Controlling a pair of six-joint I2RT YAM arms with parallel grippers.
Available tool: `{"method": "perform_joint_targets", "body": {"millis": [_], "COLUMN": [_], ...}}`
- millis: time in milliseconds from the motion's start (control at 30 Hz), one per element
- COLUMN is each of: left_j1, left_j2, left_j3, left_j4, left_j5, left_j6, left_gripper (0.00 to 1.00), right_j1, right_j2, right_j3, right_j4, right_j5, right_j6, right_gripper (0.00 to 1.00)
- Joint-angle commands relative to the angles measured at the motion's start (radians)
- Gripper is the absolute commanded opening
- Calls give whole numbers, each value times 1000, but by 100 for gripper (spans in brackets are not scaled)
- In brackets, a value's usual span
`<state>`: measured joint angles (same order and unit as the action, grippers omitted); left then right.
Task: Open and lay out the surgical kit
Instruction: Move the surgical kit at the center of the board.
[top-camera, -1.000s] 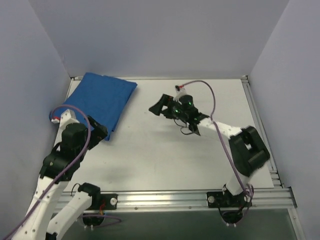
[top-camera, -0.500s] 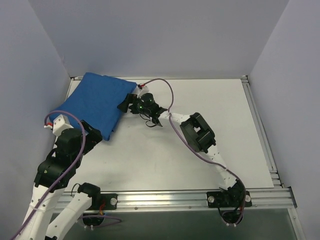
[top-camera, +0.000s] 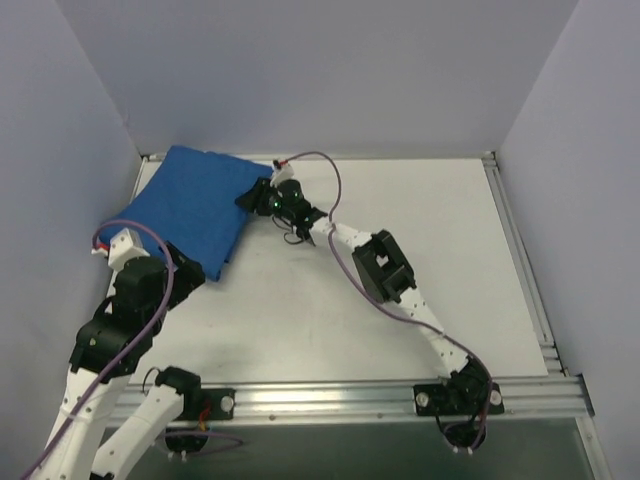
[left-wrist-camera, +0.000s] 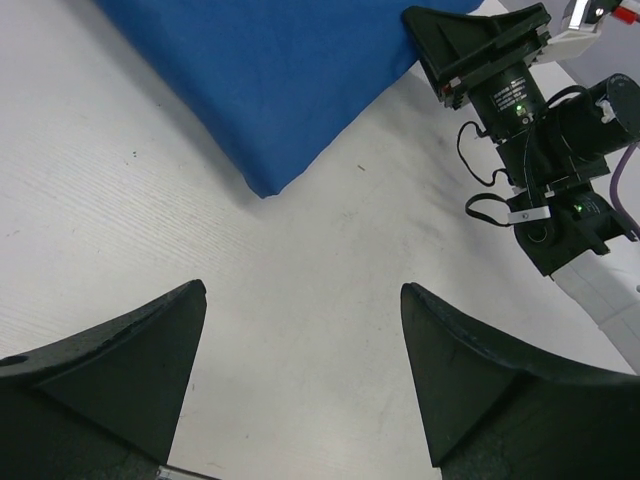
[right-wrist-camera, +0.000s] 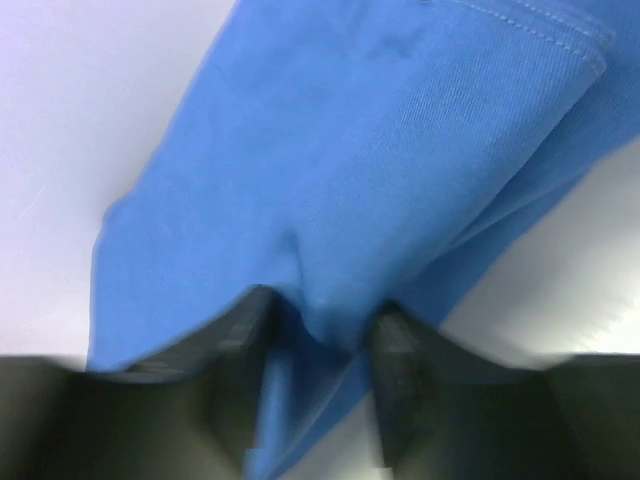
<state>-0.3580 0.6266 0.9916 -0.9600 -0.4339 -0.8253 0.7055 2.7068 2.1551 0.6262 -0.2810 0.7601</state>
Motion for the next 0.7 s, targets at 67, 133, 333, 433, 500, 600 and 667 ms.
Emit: {"method": "perform_joint_targets", "body": {"millis": [67, 133, 333, 433, 500, 600, 667], "left_j1": [4, 4, 8, 10, 13, 17, 17], "left_j2": [31, 45, 163, 243, 292, 358, 410], "left_j3": [-1, -7, -8, 15, 15, 10, -4], "left_j4": [40, 46, 108, 136, 181, 228, 269], "left_j5": [41, 49, 90, 150, 214, 265, 300], "left_j6": [28, 25, 51, 58, 69, 69, 55], "left_gripper": [77, 72, 41, 29, 22, 11, 7], "right_j1": [-47, -63, -123, -170, -195, -239, -247], "right_j2": [24, -33, -303, -432, -528, -652, -715], "right_j3": [48, -18, -502, -752, -883, -1116, -1262], "right_j4": [55, 93, 282, 366, 429, 474, 472], "right_j5": [-1, -1, 65, 86, 98, 108, 123], "right_j6": [79, 74, 51, 74, 88, 114, 122], "right_gripper": [0, 0, 0, 0, 0, 0, 0]}}
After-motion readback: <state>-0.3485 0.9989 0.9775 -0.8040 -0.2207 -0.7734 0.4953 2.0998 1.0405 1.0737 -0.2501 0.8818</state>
